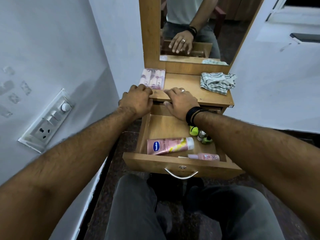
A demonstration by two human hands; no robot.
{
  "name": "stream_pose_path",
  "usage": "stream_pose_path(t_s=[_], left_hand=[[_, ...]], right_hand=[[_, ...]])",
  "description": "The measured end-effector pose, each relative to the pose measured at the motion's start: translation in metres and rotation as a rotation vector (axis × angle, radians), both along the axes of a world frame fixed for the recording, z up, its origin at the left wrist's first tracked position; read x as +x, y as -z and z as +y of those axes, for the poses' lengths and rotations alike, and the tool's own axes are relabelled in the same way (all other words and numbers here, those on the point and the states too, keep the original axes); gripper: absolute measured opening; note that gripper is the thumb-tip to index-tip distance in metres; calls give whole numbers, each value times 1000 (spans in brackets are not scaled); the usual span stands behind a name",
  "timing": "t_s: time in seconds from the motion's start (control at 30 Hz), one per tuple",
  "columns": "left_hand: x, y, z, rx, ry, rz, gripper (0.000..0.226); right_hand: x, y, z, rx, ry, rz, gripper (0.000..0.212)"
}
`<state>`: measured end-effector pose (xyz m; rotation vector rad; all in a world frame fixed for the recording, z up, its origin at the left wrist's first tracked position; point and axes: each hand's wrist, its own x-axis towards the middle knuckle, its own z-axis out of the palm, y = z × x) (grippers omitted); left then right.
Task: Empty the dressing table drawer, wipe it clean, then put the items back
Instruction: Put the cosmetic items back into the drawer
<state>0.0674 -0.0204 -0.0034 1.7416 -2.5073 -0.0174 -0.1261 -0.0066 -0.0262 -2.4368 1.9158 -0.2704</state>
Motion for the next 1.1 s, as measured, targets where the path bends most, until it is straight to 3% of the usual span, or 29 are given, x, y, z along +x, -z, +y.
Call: stream_pose_path(t_s=[0.33,0.47,0.87,0.97,1.1], left_hand=[[4,10,-56,183,-137,282,44],[0,12,-68,232,-184,408,47],[1,19,-33,189,-413,614,47],[5,20,-13,300,-477,851,49],[8,17,20,425,-537,1133,31]], right_hand=[[16,-3,-64,246,157,-114,77],[26,-6,-74,310,200,-163,75],[39,7,-21,87,224,-87,56],[45,12,1,34,231,-110,48],[43,14,28,14,226,-114,40]])
